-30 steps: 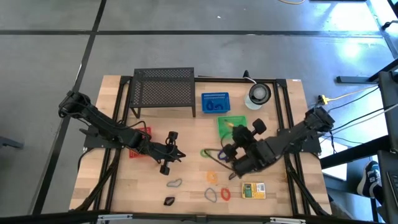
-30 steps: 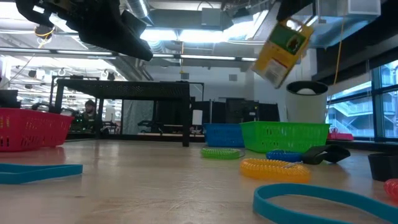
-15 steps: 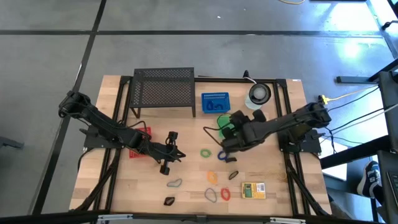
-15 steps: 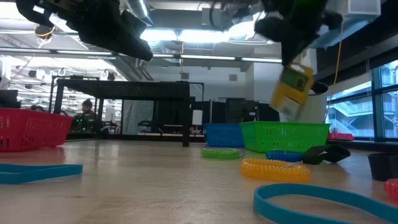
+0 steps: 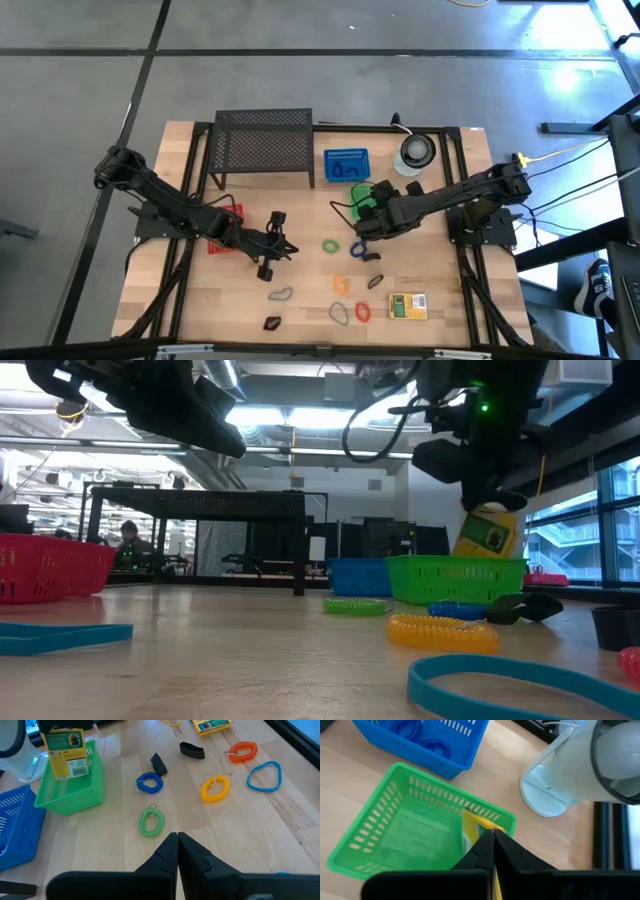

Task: Pick & Place Office Desk Supplies
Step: Put the crayon box into the green basket, then put the black rubber band into the orange basket

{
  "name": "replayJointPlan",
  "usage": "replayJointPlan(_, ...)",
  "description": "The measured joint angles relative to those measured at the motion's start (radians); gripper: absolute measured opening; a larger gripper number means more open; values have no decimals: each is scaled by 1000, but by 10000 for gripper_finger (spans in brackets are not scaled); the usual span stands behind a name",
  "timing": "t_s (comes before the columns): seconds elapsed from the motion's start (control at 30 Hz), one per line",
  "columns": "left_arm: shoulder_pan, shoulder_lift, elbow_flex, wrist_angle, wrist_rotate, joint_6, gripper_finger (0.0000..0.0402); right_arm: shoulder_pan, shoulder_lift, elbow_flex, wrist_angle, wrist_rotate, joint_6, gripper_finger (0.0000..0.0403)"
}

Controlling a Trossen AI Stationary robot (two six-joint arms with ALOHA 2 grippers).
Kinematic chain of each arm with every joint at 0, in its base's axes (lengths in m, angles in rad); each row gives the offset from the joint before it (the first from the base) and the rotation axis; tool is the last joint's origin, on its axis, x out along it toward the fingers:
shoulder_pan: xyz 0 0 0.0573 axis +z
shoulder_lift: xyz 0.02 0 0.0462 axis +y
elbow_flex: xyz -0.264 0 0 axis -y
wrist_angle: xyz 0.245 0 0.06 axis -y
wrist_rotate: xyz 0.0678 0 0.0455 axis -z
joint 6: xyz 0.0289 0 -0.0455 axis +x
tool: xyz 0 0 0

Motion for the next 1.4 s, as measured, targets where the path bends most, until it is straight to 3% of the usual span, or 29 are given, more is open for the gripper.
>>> replayJointPlan(0.77, 0, 0, 0, -2, 0, 0, 2, 0, 0, -1, 141, -11, -57, 10)
replayJointPlan(1.2, 0, 0, 0, -2, 0, 0, 1, 0, 0, -1, 156, -7, -53, 113)
replayJointPlan(1.4, 0, 0, 0, -3, 0, 0, 5, 0, 0, 1, 172, -13, -73, 137)
